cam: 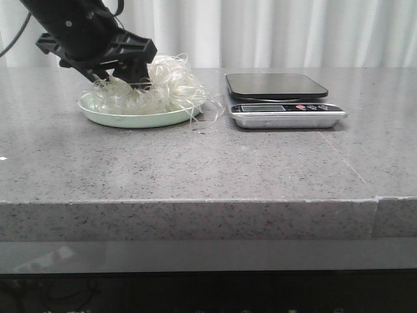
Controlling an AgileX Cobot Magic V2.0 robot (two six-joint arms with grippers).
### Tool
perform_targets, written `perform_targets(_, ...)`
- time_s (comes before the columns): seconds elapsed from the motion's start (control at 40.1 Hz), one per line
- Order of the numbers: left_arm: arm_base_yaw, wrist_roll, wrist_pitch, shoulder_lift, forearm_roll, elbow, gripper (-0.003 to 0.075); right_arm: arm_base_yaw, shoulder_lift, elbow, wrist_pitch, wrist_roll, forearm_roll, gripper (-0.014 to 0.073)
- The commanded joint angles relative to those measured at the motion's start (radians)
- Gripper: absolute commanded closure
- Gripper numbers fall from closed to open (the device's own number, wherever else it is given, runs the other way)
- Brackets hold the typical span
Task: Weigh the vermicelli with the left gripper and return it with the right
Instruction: 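Lower the left gripper onto the vermicelli pile and close on it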
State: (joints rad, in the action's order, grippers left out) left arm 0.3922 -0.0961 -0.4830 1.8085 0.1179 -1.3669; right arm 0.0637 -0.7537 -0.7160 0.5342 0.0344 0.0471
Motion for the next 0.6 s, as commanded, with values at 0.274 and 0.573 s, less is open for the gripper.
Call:
perform_targets(0.274,0.006,0.004,0.037,-0.027,0.011,-0.033,0.0503,-0.003,-0.001,-0.034,-0.059,-0.009,-0.007,0.0071)
perform_targets(0.573,0.006,0.004,-0.039,-0.052,0.011,-0.084,0.0563,-0.003,-0.001,-0.034,-0.059,-0.009,-0.007,0.0071)
